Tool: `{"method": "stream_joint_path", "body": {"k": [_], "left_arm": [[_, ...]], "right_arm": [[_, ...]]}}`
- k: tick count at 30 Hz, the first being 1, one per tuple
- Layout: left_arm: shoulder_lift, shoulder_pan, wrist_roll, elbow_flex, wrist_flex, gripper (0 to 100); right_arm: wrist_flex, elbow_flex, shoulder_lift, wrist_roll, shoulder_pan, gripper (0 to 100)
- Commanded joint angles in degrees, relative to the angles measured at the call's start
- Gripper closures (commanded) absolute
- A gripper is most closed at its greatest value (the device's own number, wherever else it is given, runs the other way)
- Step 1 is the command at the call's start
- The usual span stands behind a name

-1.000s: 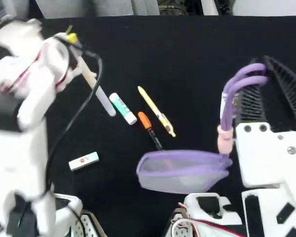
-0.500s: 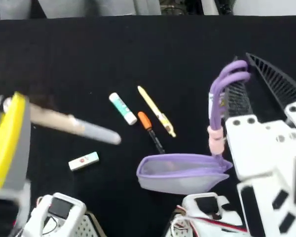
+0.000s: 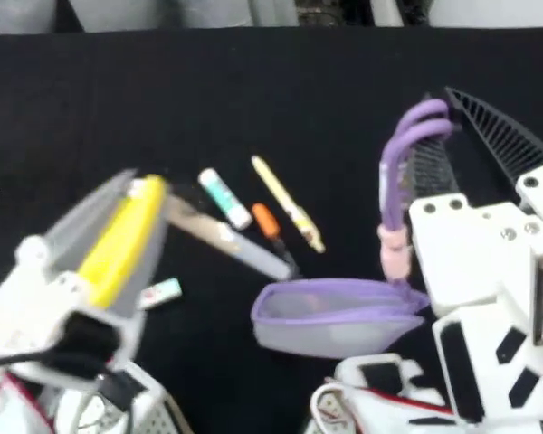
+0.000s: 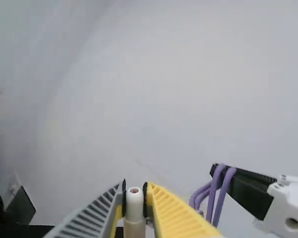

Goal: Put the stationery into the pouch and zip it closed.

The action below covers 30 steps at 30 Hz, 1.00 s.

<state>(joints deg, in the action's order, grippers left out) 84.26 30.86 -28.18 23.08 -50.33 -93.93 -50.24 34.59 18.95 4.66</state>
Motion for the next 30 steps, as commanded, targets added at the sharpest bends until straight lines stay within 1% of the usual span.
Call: {"method": "stream_joint_path", "body": {"k": [1, 4, 7, 11, 15, 16, 19, 21, 23, 27, 30], "left_arm": [[2.5, 5.0, 5.7, 9.9, 7.8, 97], [4.3, 5.1, 6.2, 13.6, 9.1, 97], [6.5, 5.1, 6.2, 13.0, 9.0, 97], [8.5, 5.1, 6.2, 10.1, 9.0, 97], [9.0, 4.6, 6.0, 4.1, 8.9, 97], [9.0, 4.6, 4.7, 2.8, 8.4, 97], [9.0, 4.6, -2.1, -0.8, 2.9, 97], [9.1, 4.6, -4.5, -1.3, 0.7, 97], [9.1, 4.7, -4.4, -0.7, 0.0, 97], [9.1, 5.1, -3.9, 5.1, 0.4, 97], [9.1, 5.1, 0.3, 8.7, 0.6, 97]], "right_arm": [[1.3, 0.2, 0.4, 0.7, 0.6, 98.6], [1.7, 0.3, 0.4, 0.7, 0.6, 98.6], [1.9, 0.6, 0.2, 0.7, 0.5, 98.6], [2.0, 0.7, 0.0, 0.7, 0.5, 98.6], [2.0, 0.7, 0.0, 0.7, 0.5, 98.6], [2.0, 0.7, 0.0, 0.7, 0.5, 98.6], [2.0, 0.7, 0.0, 0.7, 0.5, 98.6], [2.0, 0.7, 0.0, 0.7, 0.5, 98.6], [2.0, 0.7, 0.0, 0.7, 0.5, 98.6], [1.9, 0.7, 0.0, 0.7, 0.5, 98.6], [1.9, 0.7, 0.1, 0.7, 0.5, 98.6]]}}
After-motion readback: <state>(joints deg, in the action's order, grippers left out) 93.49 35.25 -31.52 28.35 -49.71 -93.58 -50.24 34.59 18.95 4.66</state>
